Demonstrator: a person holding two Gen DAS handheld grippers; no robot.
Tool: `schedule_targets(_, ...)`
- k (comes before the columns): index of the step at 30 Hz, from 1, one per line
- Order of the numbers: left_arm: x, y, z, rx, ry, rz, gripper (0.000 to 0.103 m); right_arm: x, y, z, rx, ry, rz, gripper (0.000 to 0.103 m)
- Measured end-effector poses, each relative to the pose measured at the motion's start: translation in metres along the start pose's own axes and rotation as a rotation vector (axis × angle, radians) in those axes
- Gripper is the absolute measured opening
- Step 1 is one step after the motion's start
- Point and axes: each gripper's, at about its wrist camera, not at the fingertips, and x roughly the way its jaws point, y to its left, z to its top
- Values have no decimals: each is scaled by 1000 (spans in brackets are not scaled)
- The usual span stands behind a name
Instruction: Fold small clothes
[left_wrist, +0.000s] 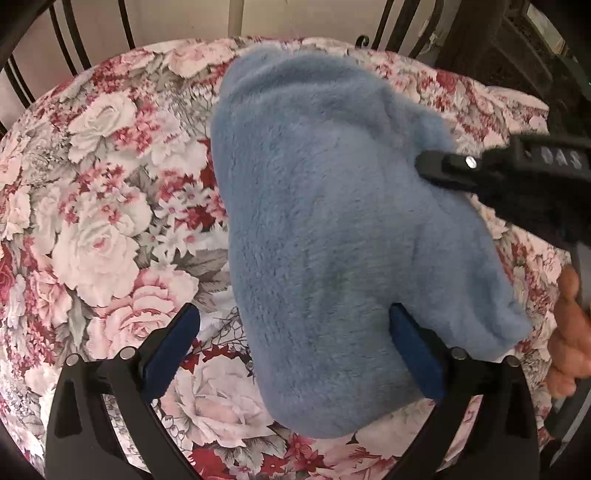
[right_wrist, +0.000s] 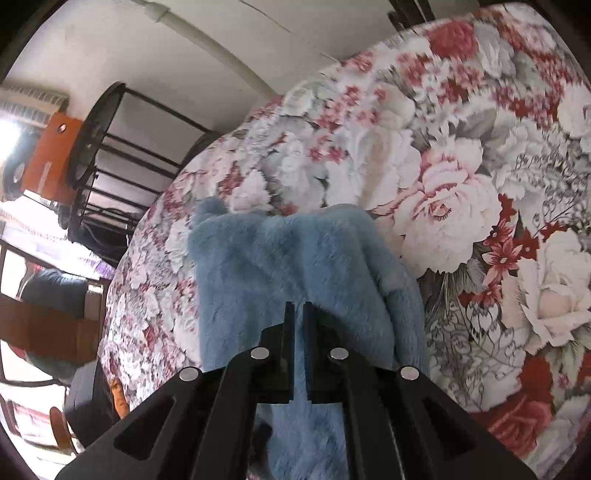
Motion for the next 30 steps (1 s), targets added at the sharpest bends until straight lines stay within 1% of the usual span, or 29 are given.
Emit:
schedule_targets(5,-29,5,6,-11,-73,3,98,-20,11,-12,-59,2,13,6)
schedule_targets(9,-40,9,10,-22,-114,24,98,-29,11,-25,-78,14,21,6)
schedule_targets(14,-31,15,16,-33,-112,87,98,-26,9,-38,-94,49,24,7)
schedule_targets(15,-28,16,16,-32,-108,95,98,-23,7,-39,-99,57,21,9)
schedule_targets(16,-23,17,16,-32,-100,102,98,-20,4,-40,-104,68,7,11)
schedule_targets(17,-16,17,16,-29,-82,112,99,-10,-2,-41,-105,97,-33,11)
schedule_targets(18,-10,18,15,-26,-70,114,99,-3,-7,-44,-100,116,-49,8)
schedule_targets(20,-2,18,13,-20,-56,116,99,6,-15,-44,-84,130,-44,7)
schedule_targets(24,-2,13,11,9,-74,148,99,5,-18,-42,-62,133,-22,7)
schedule_targets(28,-6,13,11,6,-81,145,99,-6,-16,-40,-45,115,24,12)
schedule_targets(29,-7,13,12,4,-84,140,99,-11,-15,-39,-40,104,41,19)
schedule_targets(30,-9,13,12,4,-86,137,99,-15,-14,-38,-38,89,57,28)
